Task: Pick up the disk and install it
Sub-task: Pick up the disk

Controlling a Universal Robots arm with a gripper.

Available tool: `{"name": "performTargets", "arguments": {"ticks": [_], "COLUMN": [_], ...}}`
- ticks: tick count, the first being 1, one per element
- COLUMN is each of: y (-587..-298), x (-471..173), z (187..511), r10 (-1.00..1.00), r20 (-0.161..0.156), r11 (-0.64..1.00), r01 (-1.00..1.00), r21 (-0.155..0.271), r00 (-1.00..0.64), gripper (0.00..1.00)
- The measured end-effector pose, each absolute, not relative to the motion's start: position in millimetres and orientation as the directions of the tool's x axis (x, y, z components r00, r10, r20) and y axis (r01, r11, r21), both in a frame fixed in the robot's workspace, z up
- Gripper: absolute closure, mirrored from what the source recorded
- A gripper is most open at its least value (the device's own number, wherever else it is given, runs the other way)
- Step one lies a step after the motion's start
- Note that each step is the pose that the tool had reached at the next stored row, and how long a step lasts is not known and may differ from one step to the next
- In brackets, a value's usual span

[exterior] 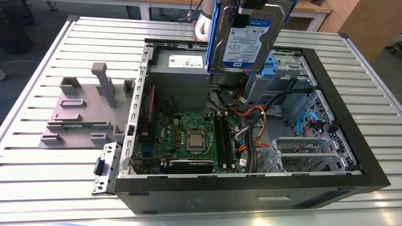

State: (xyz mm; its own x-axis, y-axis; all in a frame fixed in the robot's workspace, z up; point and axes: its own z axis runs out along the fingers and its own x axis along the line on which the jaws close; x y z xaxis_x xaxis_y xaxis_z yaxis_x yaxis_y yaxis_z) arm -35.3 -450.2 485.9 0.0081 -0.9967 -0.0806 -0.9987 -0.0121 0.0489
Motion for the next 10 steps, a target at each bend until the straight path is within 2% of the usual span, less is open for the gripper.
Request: {"name": "performTargets", "arguments": {"ticks": [10], "y": [-452.9], "x": [-35.3], "z": [485.9], "r10": [-0.997], "r20": [-0.081], "r11": [-0.012], "r01": [-0.999], "r21": [0.049], "r00": [0.008], "gripper": [0.63]}}
